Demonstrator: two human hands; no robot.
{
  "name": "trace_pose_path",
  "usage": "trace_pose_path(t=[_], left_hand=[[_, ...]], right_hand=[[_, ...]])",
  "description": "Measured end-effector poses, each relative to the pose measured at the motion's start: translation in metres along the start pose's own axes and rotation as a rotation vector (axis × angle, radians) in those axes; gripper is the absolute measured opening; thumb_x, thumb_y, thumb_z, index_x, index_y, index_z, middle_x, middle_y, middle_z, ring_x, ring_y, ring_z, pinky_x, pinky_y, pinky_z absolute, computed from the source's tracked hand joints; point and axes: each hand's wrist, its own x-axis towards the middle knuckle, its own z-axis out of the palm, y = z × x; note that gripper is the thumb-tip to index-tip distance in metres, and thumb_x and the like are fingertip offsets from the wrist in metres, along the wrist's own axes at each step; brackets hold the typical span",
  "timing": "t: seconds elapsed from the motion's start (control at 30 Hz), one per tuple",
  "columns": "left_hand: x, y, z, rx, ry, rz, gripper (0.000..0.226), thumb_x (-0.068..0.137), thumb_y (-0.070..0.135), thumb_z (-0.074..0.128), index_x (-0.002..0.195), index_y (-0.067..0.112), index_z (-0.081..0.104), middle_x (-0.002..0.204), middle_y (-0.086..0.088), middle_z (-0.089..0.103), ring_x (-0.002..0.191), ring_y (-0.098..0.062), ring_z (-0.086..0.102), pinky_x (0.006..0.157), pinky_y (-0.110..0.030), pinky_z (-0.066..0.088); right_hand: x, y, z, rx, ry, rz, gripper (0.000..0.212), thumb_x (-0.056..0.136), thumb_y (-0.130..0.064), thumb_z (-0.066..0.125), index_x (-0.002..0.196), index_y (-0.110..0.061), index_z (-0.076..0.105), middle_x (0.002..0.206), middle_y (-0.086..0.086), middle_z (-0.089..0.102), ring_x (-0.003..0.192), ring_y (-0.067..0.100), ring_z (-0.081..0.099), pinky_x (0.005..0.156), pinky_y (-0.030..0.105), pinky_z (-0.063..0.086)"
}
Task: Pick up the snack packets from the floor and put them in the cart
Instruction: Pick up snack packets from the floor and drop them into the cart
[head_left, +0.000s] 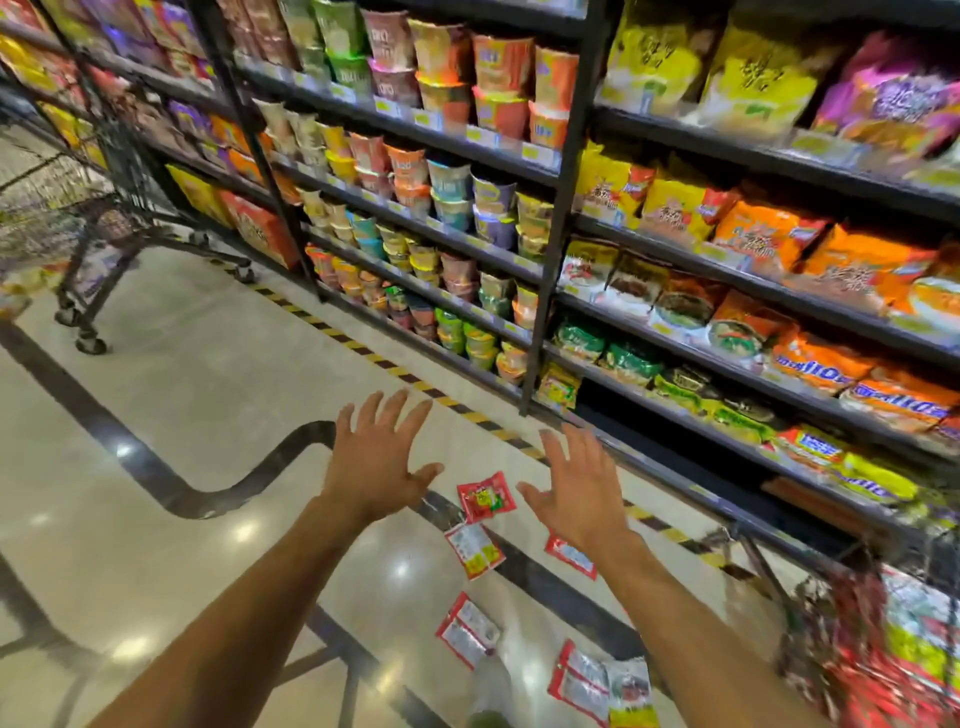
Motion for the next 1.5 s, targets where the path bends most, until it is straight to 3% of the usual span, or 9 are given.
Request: trace_pose_path(t=[0.1,0.27,0.5,0.73,1.03,1.13,1.23,1.33,1.5], left_hand=[[0.039,-0.009,0.036,-0.048,-0.061,0.036,0.089,0.088,0.075,0.05,0.162,0.039,0.014,0.171,-0.002,0.015,0.157,-0.034,0.013,0.125,-0.06,0.012],[0.103,-0.015,0.115,-0.031,-0.155,0.149,0.089,0.085,0.071,0.053,0.161,0.039,0.021,0.17,-0.002,0.023,0.155,-0.036,0.022,0.121,-0.062,0.019],[0.198,-0.018,0.254,-0.008,-0.208,0.372,0.088,0.083,0.072,0.055,0.159,0.038,0.028,0.166,-0.002,0.032,0.152,-0.035,0.03,0.121,-0.062,0.02],[0.267,-0.01,0.409,0.026,-0.241,0.696,0.086,0.079,0.067,0.062,0.152,0.025,0.047,0.156,-0.007,0.048,0.142,-0.037,0.044,0.115,-0.059,0.031],[0.292,0.024,0.63,0.048,-0.289,1.056,0.087,0.072,0.067,0.053,0.149,0.028,0.047,0.148,-0.01,0.055,0.135,-0.036,0.052,0.113,-0.056,0.032],[0.291,0.035,0.702,0.095,-0.326,1.14,0.089,0.071,0.067,0.056,0.15,0.028,0.047,0.151,-0.009,0.052,0.138,-0.036,0.05,0.114,-0.058,0.032],[0.287,0.042,0.765,0.129,-0.352,1.207,0.092,0.069,0.065,0.067,0.151,0.027,0.048,0.153,-0.009,0.05,0.138,-0.036,0.049,0.113,-0.057,0.028],[0.285,0.049,0.822,0.183,-0.394,1.25,0.098,0.07,0.065,0.074,0.154,0.027,0.04,0.157,-0.007,0.045,0.143,-0.034,0.043,0.116,-0.056,0.027],[0.286,0.05,0.897,0.245,-0.426,1.301,0.108,0.061,0.059,0.084,0.151,0.021,0.039,0.143,-0.007,0.053,0.131,-0.033,0.049,0.11,-0.055,0.031]], right_hand=[[0.032,0.005,0.038,0.032,-0.046,0.021,0.08,0.09,-0.069,0.052,0.155,-0.025,0.036,0.162,0.014,0.036,0.149,0.038,0.033,0.119,0.052,0.034],[0.071,0.017,0.112,0.071,-0.119,0.114,0.09,0.084,-0.078,0.029,0.154,-0.024,0.042,0.16,0.016,0.037,0.147,0.04,0.035,0.116,0.054,0.037],[0.112,0.034,0.23,0.108,-0.131,0.28,0.08,0.086,-0.067,0.048,0.153,-0.024,0.042,0.155,0.014,0.043,0.143,0.039,0.041,0.114,0.053,0.038],[0.127,0.043,0.38,0.213,-0.127,0.512,0.081,0.08,-0.062,0.064,0.148,-0.018,0.049,0.148,0.018,0.051,0.137,0.042,0.048,0.105,0.055,0.048],[0.106,0.045,0.588,0.23,-0.167,0.692,0.087,0.085,-0.064,0.055,0.157,-0.018,0.038,0.154,0.017,0.046,0.142,0.039,0.042,0.112,0.052,0.04],[0.089,0.044,0.657,0.28,-0.214,0.7,0.092,0.084,-0.064,0.06,0.159,-0.019,0.033,0.158,0.015,0.042,0.145,0.038,0.039,0.115,0.053,0.038],[0.073,0.038,0.723,0.285,-0.288,0.652,0.09,0.08,-0.062,0.066,0.154,-0.019,0.04,0.155,0.015,0.044,0.142,0.039,0.043,0.113,0.054,0.041],[0.059,0.028,0.782,0.317,-0.403,0.613,0.094,0.077,-0.059,0.074,0.154,-0.023,0.036,0.159,0.012,0.039,0.148,0.037,0.036,0.118,0.052,0.034],[0.047,0.015,0.855,0.335,-0.533,0.553,0.104,0.055,-0.043,0.095,0.145,-0.024,0.048,0.152,0.015,0.048,0.142,0.04,0.044,0.117,0.059,0.036]])
